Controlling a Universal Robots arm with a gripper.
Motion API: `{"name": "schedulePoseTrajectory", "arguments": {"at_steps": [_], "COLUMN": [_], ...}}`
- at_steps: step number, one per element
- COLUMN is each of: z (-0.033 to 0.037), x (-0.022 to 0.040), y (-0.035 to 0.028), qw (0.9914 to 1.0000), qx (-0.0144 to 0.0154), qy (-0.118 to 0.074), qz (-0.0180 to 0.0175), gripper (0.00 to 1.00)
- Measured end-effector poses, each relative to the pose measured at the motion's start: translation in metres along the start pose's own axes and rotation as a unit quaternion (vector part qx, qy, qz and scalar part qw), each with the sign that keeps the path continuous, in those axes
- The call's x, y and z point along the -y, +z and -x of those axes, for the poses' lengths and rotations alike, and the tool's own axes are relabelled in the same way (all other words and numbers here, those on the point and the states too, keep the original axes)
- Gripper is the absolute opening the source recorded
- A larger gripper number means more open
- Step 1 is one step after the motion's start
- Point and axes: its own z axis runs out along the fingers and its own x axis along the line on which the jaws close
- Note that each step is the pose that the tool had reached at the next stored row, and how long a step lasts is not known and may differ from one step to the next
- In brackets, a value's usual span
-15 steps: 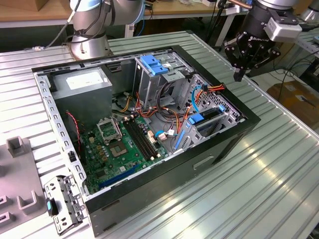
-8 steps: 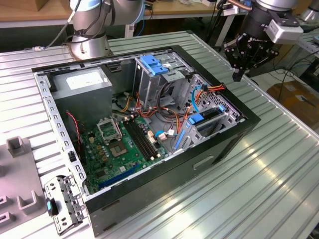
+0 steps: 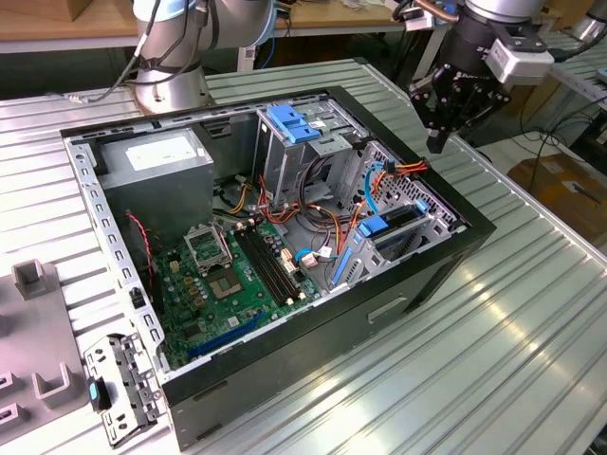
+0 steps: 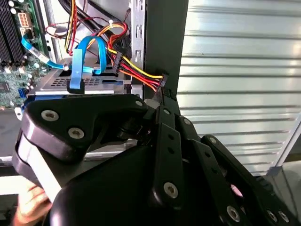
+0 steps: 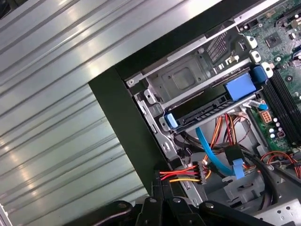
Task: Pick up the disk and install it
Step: 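Insert the first disk wire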
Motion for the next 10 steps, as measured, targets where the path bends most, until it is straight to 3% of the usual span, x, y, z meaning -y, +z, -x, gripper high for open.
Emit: {"name": "schedulePoseTrajectory", "arguments": {"at_steps": [2,3,5,6,7,10], "z": [-0.0007,-0.0004,0.0008,0.0013,0.0015,0.0005], "x": [0.0005,0.0004,-0.0001,0.0003,0.0004,0.001], "y": [0.0037,0.0052,0.009,0.0111,0.0129,0.0175], "qw": [0.99934,0.99922,0.99922,0.99938,0.99961,0.99999], "qx": [0.0016,0.0017,0.0014,0.0006,0.0001,-0.001], "qy": [-0.036,-0.039,-0.039,-0.035,-0.028,-0.004], "qz": [-0.0047,-0.0051,-0.0045,-0.0026,-0.0011,0.0021], "gripper": [0.11,0.11,0.11,0.11,0.18,0.19]}}
